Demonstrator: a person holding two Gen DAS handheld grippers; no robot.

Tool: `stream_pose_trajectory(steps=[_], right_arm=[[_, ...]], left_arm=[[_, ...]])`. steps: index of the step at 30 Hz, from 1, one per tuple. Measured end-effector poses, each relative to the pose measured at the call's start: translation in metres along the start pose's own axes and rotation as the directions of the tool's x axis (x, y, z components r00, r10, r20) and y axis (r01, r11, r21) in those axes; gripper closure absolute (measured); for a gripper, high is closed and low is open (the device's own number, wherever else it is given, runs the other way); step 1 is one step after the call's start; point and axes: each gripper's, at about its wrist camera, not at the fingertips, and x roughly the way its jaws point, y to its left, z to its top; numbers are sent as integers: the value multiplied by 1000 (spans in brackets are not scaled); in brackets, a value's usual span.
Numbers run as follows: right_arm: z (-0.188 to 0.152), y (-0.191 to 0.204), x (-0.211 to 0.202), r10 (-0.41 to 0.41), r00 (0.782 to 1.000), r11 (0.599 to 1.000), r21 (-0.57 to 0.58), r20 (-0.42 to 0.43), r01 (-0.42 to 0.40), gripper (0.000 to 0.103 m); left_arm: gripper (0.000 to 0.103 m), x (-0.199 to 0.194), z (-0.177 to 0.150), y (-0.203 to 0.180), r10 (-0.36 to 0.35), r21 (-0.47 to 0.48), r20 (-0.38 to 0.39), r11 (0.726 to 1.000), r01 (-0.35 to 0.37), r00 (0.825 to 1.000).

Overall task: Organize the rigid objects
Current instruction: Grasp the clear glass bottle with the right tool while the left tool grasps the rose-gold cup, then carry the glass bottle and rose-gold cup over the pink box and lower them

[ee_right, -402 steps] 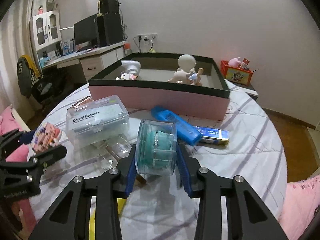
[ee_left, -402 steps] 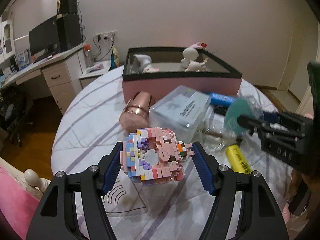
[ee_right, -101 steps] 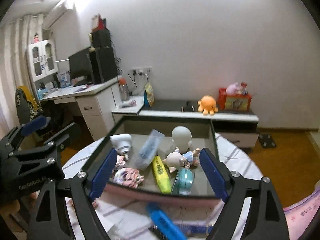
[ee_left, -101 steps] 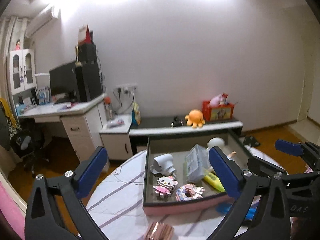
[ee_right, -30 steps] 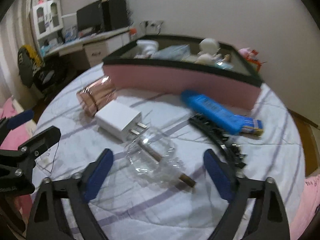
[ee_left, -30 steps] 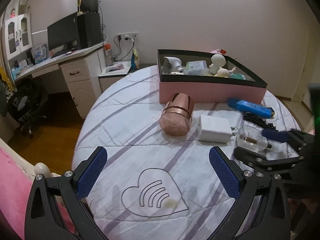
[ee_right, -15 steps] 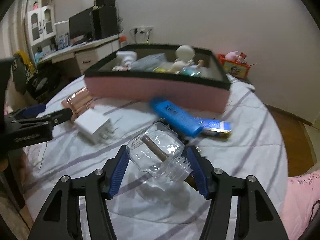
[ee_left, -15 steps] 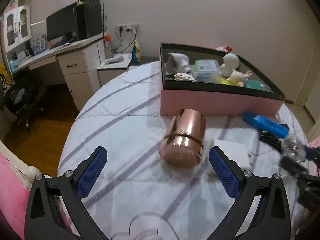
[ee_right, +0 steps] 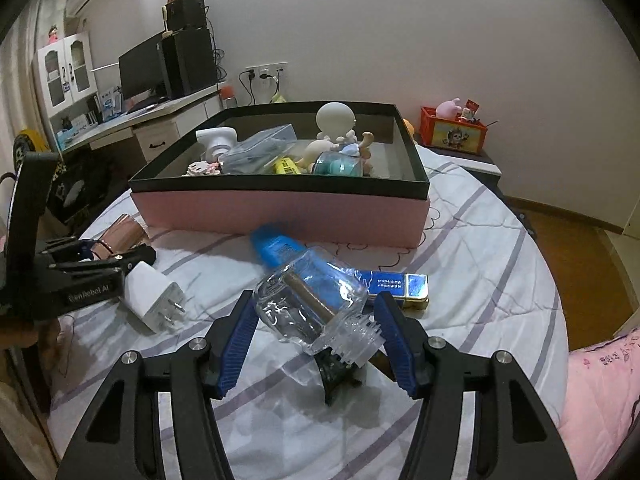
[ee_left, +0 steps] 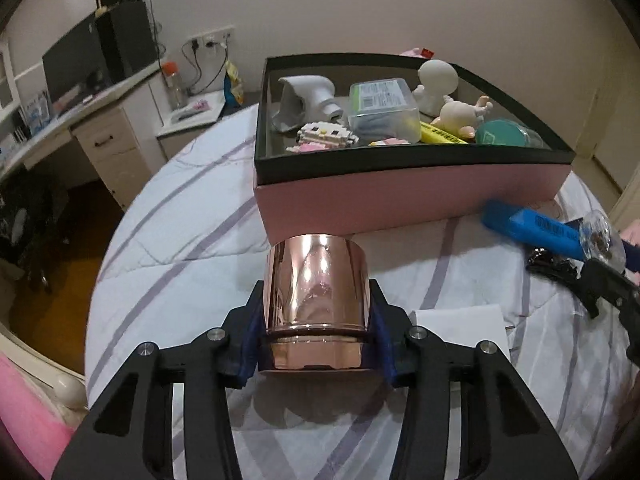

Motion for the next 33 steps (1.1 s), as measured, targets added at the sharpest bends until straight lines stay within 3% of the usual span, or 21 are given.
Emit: stream_pose_trajectory(steps=[8,14,22,33], right_arm=[[1,-3,-15,7,999,1000,11,44,-8,42],[7,2,-42,16,993,1000,5,117,-16,42],[20,23,-91,21,967,999,-39,255,-11,42],[33,46,-137,8,919,996,-84,394,27,42]], left_arm=[[56,-41,-7,-11,-11,10,105,1000,10,994],[56,-88,-9,-22,-56,-17,218,998,61,974],[56,-150,-9,-41,-22,-29,395,999,36,918],[56,-209,-10,-51,40,-50,533,999,-16,845]])
